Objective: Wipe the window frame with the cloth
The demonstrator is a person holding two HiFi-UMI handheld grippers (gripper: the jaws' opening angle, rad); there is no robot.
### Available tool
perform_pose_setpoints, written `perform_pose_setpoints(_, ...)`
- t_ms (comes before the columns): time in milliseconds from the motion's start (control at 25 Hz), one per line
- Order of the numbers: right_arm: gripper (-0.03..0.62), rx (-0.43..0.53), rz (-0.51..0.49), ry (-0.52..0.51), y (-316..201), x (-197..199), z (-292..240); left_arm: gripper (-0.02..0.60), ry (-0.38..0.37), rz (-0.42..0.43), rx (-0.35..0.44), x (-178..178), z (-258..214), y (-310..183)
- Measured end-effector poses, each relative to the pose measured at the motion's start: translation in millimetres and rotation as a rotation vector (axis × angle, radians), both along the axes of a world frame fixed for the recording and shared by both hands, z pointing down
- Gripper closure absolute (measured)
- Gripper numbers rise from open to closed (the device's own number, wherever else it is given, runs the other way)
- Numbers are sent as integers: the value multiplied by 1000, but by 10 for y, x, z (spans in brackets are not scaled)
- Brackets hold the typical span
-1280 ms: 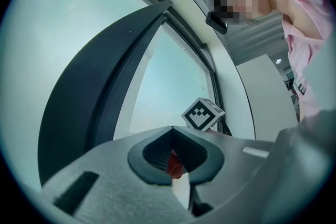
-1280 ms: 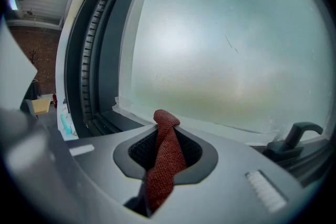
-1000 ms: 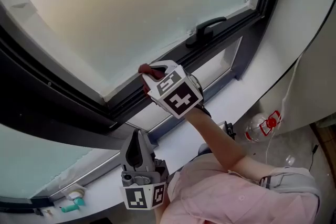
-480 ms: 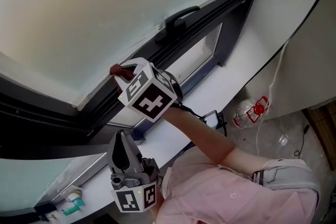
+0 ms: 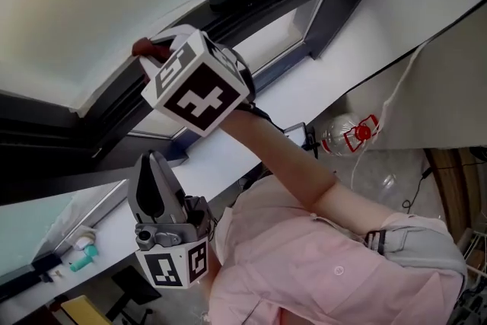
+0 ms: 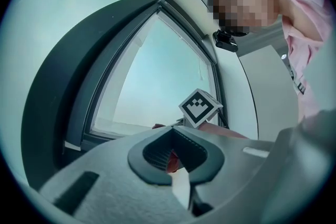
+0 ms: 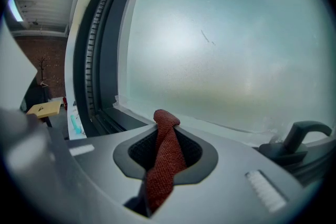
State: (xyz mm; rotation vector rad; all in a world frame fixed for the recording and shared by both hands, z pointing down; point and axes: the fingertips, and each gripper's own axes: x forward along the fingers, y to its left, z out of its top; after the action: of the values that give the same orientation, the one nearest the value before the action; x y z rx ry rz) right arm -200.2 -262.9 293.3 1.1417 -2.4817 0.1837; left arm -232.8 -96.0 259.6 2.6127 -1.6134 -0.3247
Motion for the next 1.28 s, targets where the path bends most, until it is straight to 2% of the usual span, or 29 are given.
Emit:
perform_pose_setpoints(240, 530, -7, -85, 77, -54, 122, -105, 581, -12, 24, 32, 147, -71, -101)
perform_pose_setpoints(560, 530, -17, -134, 44, -18, 48, -99, 581, -27, 12, 13, 165, -42, -34)
perform_pose_setpoints(1280, 530, -16, -40, 20, -187, 477, -5, 581, -13, 46, 8, 185, 60, -175)
